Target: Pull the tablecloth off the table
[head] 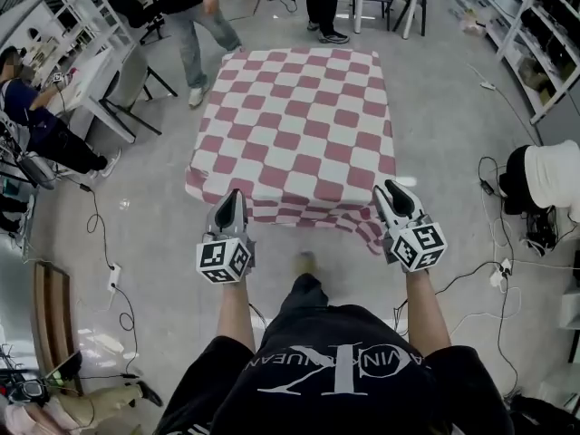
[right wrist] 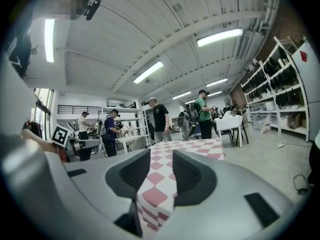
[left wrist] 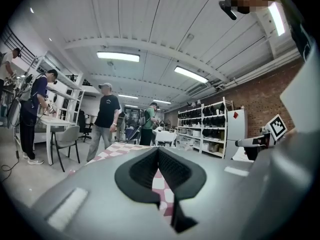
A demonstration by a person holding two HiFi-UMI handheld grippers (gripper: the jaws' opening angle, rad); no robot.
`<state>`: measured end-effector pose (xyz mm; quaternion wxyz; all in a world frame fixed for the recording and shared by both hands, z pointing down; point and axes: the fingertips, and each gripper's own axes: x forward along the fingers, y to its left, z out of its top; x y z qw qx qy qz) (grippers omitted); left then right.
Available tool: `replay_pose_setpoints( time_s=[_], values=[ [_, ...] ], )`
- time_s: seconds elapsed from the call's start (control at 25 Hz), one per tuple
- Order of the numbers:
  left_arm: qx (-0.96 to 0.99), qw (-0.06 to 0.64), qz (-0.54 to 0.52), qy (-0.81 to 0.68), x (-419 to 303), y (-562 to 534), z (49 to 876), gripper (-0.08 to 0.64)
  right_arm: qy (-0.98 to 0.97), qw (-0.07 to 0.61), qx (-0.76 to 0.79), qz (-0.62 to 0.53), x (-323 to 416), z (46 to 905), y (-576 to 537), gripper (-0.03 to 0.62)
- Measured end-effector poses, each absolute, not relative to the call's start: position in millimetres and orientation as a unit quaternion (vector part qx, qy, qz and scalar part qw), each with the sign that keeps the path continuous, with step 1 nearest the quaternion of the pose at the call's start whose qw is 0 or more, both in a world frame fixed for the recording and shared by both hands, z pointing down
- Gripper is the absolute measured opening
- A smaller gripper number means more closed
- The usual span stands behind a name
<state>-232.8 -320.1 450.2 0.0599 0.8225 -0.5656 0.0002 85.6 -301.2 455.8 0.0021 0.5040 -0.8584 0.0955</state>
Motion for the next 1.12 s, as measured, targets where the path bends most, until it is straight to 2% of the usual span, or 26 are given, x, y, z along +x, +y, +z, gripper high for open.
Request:
replay_pose_setpoints(
  time_s=[0.04,0.24,0.76,0.84,1.12],
  values=[
    [0.825,0.063,0.004,-0.562,-232.3,-329.1,452.7,0.011,-0.858,0.004,0.504,0.102,84.2,458.7,-308.8,0.113],
    [0.832,0.079,0.017,-0.549,-240.5,-377.5,463.9,0.012,-0.852,0.013,0.509,0.124,72.7,470.1,-349.8,0.159],
    [0.861,0.102,0.023,-0.498,-255.9,-485.9,488.4,0.019,-0.83,0.033,0.535,0.151,45.3,497.4,-438.8,0.204],
    [0.865,0.105,0.025,-0.489,-256.3,-495.1,494.0,0.053,-0.827,0.036,0.54,0.155,43.2,503.4,-445.6,0.208],
    [0.87,0.134,0.03,-0.474,-257.9,-524.7,513.7,0.24,-0.822,0.065,0.539,0.172,37.3,522.0,-471.0,0.233]
  ],
)
